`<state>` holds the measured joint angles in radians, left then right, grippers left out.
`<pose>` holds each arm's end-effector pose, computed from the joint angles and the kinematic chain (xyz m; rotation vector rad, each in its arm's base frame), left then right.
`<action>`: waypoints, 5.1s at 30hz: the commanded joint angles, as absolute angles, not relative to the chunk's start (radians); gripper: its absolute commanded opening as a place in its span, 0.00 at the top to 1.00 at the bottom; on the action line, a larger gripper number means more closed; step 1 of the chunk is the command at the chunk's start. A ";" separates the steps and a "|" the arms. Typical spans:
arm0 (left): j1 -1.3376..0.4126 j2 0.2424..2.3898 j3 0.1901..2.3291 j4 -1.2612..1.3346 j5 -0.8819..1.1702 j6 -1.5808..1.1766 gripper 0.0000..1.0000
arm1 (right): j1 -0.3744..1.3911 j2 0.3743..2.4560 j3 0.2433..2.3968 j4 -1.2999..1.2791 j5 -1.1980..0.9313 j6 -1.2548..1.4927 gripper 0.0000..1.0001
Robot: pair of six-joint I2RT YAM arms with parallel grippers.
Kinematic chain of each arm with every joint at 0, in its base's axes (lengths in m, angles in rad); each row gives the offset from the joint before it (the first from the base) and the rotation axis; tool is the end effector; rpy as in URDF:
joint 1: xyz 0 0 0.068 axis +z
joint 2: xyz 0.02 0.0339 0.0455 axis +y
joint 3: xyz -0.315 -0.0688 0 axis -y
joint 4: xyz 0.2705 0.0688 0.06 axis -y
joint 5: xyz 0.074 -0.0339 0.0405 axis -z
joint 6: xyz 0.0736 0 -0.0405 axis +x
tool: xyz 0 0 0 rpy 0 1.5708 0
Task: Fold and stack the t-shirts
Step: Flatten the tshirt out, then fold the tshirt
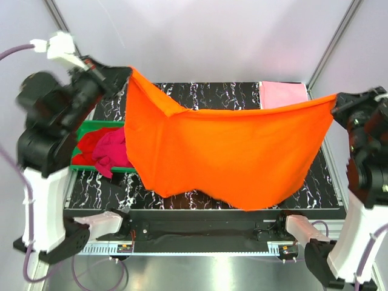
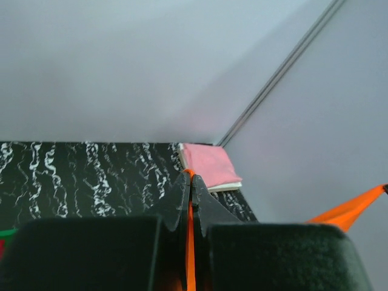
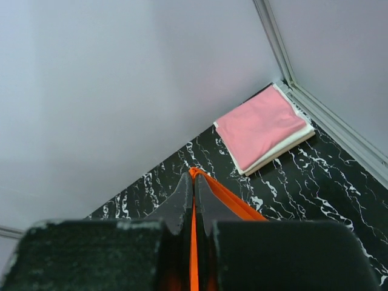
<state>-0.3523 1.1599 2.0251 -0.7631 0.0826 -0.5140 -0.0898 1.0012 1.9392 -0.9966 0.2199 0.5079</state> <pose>0.1579 -0.0645 0.6621 -0.0532 1.5147 -0.7607 0.1054 -0.0256 0.6238 0.6386 1.4996 0.1422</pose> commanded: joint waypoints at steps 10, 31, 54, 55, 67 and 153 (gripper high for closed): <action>-0.238 1.632 2.376 -0.687 0.037 -0.581 1.00 | -0.094 1.382 2.035 -0.687 0.265 0.442 1.00; -0.208 1.313 1.709 -0.060 0.256 -0.778 1.00 | -0.190 1.524 2.219 -0.576 0.256 0.265 1.00; -0.247 0.620 0.350 -0.205 0.252 -0.798 1.00 | -0.193 0.988 0.750 -0.804 0.368 0.934 1.00; -0.247 0.623 0.351 -0.207 0.250 -0.798 1.00 | -0.193 0.991 0.741 -0.804 0.371 0.934 1.00; -0.247 0.551 0.448 -0.437 0.193 -0.784 1.00 | -0.193 0.913 0.701 -0.905 0.448 0.974 1.00; -0.319 1.451 1.104 -0.400 -0.011 -0.589 1.00 | -0.196 1.443 0.922 -0.459 0.209 0.606 1.00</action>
